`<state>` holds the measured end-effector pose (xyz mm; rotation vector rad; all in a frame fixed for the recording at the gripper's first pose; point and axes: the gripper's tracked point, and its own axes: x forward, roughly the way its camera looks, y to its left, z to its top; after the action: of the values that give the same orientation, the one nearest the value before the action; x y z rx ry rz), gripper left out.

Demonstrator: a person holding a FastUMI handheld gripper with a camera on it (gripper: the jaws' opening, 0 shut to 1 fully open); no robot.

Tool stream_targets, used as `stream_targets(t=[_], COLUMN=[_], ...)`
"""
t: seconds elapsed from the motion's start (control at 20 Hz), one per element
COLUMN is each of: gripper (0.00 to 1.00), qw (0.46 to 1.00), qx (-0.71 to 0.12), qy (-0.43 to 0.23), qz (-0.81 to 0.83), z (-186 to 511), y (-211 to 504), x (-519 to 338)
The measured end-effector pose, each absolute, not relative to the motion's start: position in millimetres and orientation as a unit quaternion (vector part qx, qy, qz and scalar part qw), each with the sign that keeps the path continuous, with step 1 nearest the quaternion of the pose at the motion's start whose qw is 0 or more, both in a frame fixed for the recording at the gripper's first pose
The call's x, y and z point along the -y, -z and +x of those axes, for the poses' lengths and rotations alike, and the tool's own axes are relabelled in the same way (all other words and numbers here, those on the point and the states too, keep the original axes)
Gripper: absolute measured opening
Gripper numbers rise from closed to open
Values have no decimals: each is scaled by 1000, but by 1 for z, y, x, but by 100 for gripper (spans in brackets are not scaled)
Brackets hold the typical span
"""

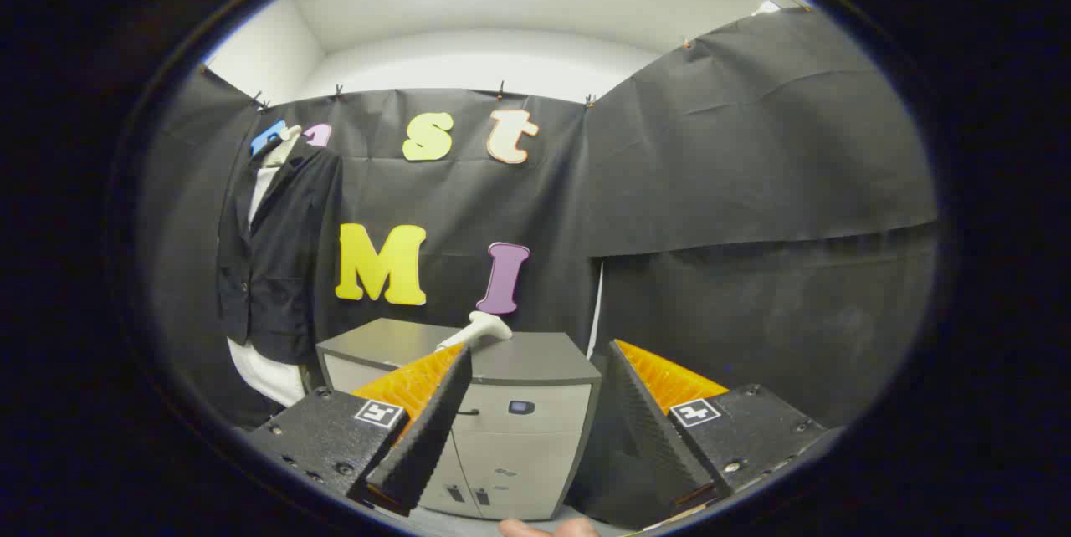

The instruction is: Iron the clothes twice with a garment steamer, once on the left side and once on the right side.

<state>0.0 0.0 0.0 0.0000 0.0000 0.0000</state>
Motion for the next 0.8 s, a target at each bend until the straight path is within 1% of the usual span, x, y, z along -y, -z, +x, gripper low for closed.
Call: stream_targets(t=[0.5,0.8], gripper=[100,100], qw=[1000,1000], qx=[-2,-15], qy=[-8,4], qz=[-13,-11], z=[7,15], y=[1,6], x=[3,8])
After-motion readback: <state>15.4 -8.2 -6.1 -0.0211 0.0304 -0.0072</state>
